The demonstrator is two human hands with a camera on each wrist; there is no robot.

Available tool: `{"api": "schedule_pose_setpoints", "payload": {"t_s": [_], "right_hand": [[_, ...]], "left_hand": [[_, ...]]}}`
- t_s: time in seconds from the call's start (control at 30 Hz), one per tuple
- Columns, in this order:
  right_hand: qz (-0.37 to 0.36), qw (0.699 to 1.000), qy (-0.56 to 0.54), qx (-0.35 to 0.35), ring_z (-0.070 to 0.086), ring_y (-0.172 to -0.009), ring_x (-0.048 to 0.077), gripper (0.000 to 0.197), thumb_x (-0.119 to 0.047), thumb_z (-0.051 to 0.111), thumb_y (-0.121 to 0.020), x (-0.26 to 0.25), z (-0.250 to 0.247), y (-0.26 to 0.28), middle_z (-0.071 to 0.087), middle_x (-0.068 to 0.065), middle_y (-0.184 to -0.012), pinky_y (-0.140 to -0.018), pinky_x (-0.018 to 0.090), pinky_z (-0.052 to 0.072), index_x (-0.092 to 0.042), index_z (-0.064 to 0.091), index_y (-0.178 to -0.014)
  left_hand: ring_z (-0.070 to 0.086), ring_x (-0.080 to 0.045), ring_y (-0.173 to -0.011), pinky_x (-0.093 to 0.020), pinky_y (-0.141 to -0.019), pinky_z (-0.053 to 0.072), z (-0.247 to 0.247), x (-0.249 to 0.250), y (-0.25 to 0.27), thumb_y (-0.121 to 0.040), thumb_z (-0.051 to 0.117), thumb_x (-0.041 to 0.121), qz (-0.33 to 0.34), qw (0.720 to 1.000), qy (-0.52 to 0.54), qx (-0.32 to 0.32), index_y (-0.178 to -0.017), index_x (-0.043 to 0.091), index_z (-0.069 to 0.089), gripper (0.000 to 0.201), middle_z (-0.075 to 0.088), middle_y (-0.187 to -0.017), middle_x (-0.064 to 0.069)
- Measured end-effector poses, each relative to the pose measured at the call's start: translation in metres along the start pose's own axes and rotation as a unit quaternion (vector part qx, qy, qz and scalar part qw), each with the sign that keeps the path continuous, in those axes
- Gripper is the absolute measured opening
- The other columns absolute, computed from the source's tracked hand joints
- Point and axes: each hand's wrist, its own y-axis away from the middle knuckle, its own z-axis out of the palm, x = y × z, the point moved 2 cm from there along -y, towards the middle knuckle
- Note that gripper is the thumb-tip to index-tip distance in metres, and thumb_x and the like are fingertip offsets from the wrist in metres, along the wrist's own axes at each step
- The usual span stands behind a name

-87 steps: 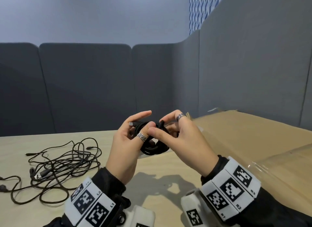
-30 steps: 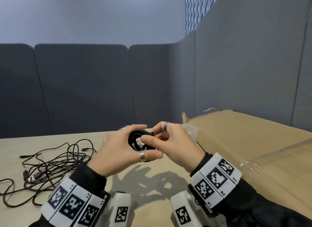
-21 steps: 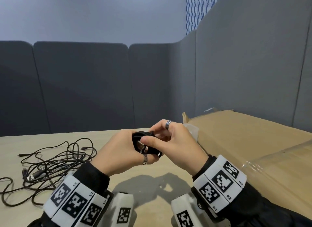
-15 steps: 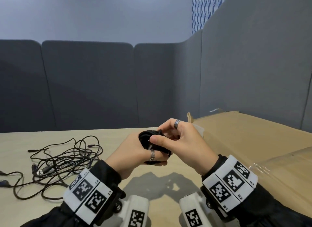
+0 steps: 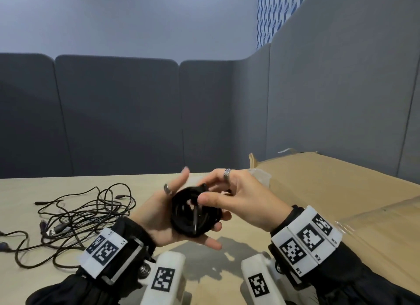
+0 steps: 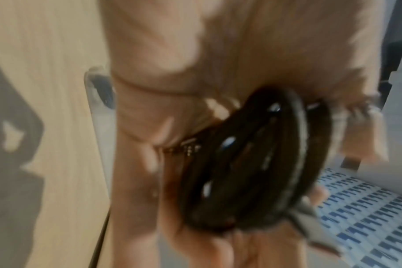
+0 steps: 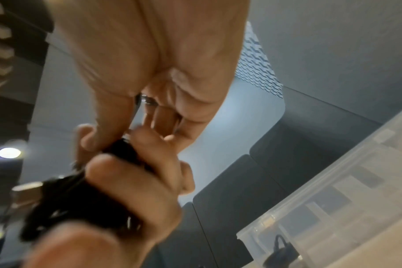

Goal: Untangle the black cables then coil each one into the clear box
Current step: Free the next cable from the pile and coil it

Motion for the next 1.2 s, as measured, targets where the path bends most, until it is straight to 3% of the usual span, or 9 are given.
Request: {"api": "schedule_pose_setpoints", "payload": {"t_s": [0.1, 0.23, 0.33, 0.47, 0.7, 0.83, 0.93, 1.07, 1.2], "right_hand": [[-0.016, 0.998, 0.055, -0.007, 0.058, -0.058, 0.02, 0.018, -0.015, 0.067, -0.086, 0.003, 0.004, -0.001, 0.07, 0.008, -0.087, -0.058, 0.028, 0.05, -0.007, 0.063, -0.101], [-0.006, 0.993, 0.1, 0.06, 0.061, -0.063, -0.002, 0.015, -0.023, 0.068, -0.085, 0.007, -0.001, -0.005, 0.071, -0.003, -0.085, -0.062, 0.015, 0.044, -0.012, 0.063, -0.095], [-0.001, 0.989, 0.133, 0.066, 0.059, -0.061, -0.003, 0.017, -0.027, 0.068, -0.085, 0.009, -0.002, -0.007, 0.07, -0.005, -0.084, -0.063, 0.016, 0.045, -0.014, 0.063, -0.094], [-0.013, 0.984, 0.159, 0.078, 0.067, -0.075, 0.012, 0.018, -0.027, 0.067, -0.086, 0.01, -0.002, -0.008, 0.073, 0.003, -0.088, -0.075, 0.029, 0.053, -0.014, 0.066, -0.098], [-0.01, 0.992, 0.106, 0.06, 0.065, -0.089, 0.008, 0.021, -0.024, 0.06, -0.091, 0.007, 0.0, -0.006, 0.072, 0.0, -0.098, -0.079, 0.017, 0.048, -0.012, 0.069, -0.105], [-0.003, 0.998, 0.006, 0.057, 0.056, -0.063, -0.016, 0.022, -0.014, 0.057, -0.093, 0.008, 0.004, -0.006, 0.065, -0.012, -0.089, -0.06, 0.003, 0.041, 0.001, 0.068, -0.106], [0.004, 0.999, 0.01, 0.046, 0.053, -0.057, -0.016, 0.02, -0.014, 0.06, -0.091, 0.002, 0.003, -0.014, 0.067, -0.005, -0.096, -0.052, 0.003, 0.038, 0.001, 0.069, -0.101], [0.046, 0.987, 0.152, -0.011, 0.052, -0.057, 0.005, 0.025, -0.027, 0.062, -0.09, -0.004, -0.015, -0.039, 0.065, 0.001, -0.074, -0.049, 0.016, 0.041, -0.006, 0.07, -0.101], [0.109, 0.984, 0.138, 0.036, 0.051, -0.048, 0.005, 0.027, -0.026, 0.061, -0.091, 0.0, -0.045, -0.069, 0.058, -0.004, -0.057, -0.047, 0.018, 0.045, -0.001, 0.069, -0.099]], "left_hand": [[0.063, -0.027, -0.077, -0.052, -0.08, 0.052, 0.006, 0.002, -0.005, -0.062, 0.066, 0.069, -0.002, 0.997, -0.02, 0.072, -0.108, 0.021, 0.07, 0.067, 0.066, -0.095, -0.006], [0.066, -0.028, -0.092, -0.05, -0.095, 0.045, 0.012, 0.008, -0.004, -0.071, 0.033, 0.076, -0.014, 0.976, -0.164, 0.142, -0.109, 0.025, 0.07, 0.074, 0.068, -0.103, -0.008], [0.062, -0.026, -0.078, -0.05, -0.088, 0.05, 0.016, 0.006, -0.008, -0.076, 0.036, 0.079, 0.007, 0.968, -0.163, 0.19, -0.109, 0.013, 0.07, 0.081, 0.061, -0.093, -0.017], [0.053, -0.023, -0.061, -0.034, -0.055, 0.049, 0.015, 0.001, -0.014, -0.073, 0.045, 0.069, 0.075, 0.957, -0.139, 0.241, -0.105, 0.013, 0.071, 0.069, 0.058, -0.087, -0.016], [0.049, -0.021, -0.042, -0.021, -0.036, 0.034, 0.004, 0.002, -0.015, -0.073, 0.062, 0.063, 0.179, 0.914, -0.188, 0.312, -0.106, -0.009, 0.054, 0.08, 0.052, -0.06, -0.014], [0.045, -0.022, -0.036, -0.019, -0.035, 0.033, 0.01, 0.008, -0.012, -0.066, 0.059, 0.054, 0.204, 0.908, -0.184, 0.315, -0.101, -0.006, 0.052, 0.069, 0.05, -0.06, -0.016], [0.043, -0.021, -0.032, -0.019, -0.033, 0.034, 0.008, 0.014, -0.011, -0.072, 0.056, 0.05, 0.209, 0.904, -0.173, 0.33, -0.1, -0.007, 0.052, 0.064, 0.05, -0.054, -0.011], [0.051, -0.026, -0.043, -0.023, -0.041, 0.038, 0.004, 0.025, -0.022, -0.081, 0.033, 0.067, 0.132, 0.932, -0.163, 0.295, -0.085, -0.002, 0.059, 0.074, 0.059, -0.063, -0.02], [0.053, -0.025, -0.084, -0.035, -0.073, 0.042, -0.033, 0.052, -0.042, -0.091, 0.023, 0.067, 0.047, 0.928, -0.174, 0.325, -0.104, 0.005, 0.063, 0.074, 0.063, -0.092, -0.015]]}}
